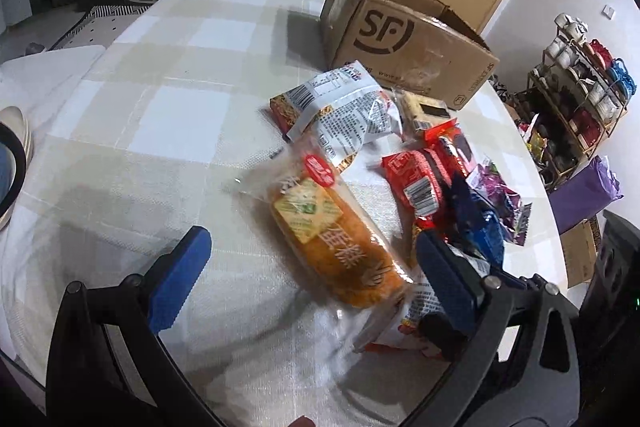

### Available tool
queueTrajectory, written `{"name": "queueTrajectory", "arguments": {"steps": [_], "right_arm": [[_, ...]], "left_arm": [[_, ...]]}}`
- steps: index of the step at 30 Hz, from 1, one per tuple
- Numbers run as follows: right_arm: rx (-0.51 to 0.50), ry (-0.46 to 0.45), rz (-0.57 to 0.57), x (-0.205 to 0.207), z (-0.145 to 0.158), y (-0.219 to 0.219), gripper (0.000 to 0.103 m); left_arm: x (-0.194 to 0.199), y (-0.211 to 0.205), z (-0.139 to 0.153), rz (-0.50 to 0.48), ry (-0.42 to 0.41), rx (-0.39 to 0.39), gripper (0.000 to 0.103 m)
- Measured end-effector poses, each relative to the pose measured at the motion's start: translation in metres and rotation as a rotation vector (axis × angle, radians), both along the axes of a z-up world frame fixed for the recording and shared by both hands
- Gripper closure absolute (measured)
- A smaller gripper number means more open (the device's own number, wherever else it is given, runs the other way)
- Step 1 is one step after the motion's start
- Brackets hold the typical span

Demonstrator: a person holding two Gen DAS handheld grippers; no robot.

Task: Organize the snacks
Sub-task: 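Grasp the orange bread bag with the left gripper while the right gripper grasps the white bag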

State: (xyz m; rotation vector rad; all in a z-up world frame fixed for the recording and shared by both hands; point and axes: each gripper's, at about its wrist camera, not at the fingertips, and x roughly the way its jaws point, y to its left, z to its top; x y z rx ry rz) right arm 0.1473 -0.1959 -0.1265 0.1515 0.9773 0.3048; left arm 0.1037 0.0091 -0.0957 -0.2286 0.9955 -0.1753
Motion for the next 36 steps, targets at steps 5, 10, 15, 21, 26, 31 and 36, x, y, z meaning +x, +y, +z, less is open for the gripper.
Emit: {"name": "queueTrajectory", "arguments": {"steps": [5,10,15,21,26,31,36], "right_arm": [[-0.003,-0.016,0.048,-0.001,-0.001,0.007,0.029],[0.052,-0.007,0.067,-0.001,-0.001,0.004,0.048],[0.051,-0.016,0.071,-0.003,0.000,0.005,0.048],[0.080,0.000,0.064,-0.007,0.000,-0.004,0.049],[0.083,0.000,0.074,-0.009,0.000,-0.006,0.049],[0.096,0.009,0.064,-0.007,0.000,-0.006,0.049],[0.098,0.013,0.065,-0.008,-0.001,-0.006,0.049]], "left_arm": [[0.006,0.002,-0.009,0.016,0.047,-0.032,0.001],[0.008,-0.001,-0.018,0.006,0.086,-0.068,0.001],[0.009,0.003,-0.024,0.034,0.087,-0.071,0.002],[0.011,0.008,-0.024,0.053,0.103,-0.085,0.006],[0.014,-0.001,-0.022,0.063,0.127,-0.058,0.013],[0.018,-0.006,-0.020,0.094,0.147,-0.076,0.015],[0.023,-0.007,-0.022,0.138,0.175,-0.045,0.028]]}}
